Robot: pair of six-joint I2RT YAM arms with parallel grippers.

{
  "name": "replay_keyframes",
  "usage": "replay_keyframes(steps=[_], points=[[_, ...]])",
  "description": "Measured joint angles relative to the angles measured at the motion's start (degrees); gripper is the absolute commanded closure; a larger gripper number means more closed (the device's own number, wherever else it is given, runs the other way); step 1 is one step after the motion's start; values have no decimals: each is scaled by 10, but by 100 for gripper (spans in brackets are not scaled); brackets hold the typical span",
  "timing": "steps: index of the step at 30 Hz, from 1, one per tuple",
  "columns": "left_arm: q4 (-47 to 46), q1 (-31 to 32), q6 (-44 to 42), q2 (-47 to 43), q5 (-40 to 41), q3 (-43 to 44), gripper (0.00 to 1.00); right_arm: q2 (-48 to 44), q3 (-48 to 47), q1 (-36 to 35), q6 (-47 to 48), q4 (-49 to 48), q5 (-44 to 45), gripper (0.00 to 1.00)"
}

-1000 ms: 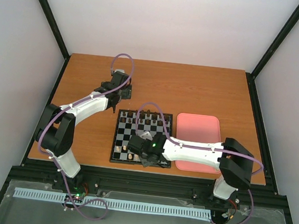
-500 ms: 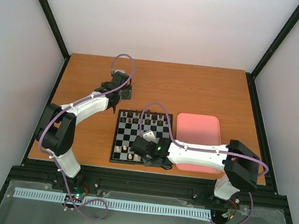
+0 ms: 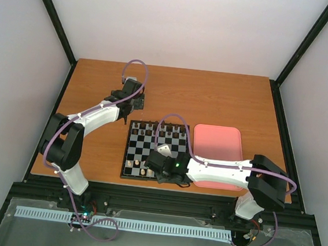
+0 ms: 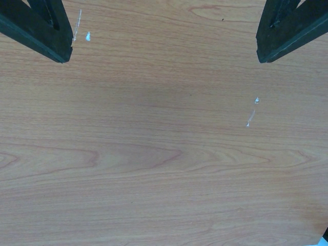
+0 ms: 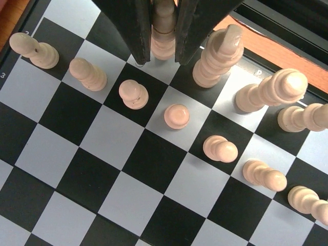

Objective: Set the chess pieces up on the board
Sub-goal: Place the chess piece on the chessboard.

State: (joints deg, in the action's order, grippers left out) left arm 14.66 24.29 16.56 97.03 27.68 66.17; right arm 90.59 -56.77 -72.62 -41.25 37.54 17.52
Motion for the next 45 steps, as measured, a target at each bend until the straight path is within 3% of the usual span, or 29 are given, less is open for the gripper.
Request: replay_keyframes(steps=[25,29,45], points=[[0,0,0,1,0,0,0,-1,18,3,-3,-31,-5,97],[0,0,0,1,0,0,0,-1,18,3,-4,-31,-6,89],[0,0,0,1,1,0,0,5,18,3,-6,-28,-7,82]])
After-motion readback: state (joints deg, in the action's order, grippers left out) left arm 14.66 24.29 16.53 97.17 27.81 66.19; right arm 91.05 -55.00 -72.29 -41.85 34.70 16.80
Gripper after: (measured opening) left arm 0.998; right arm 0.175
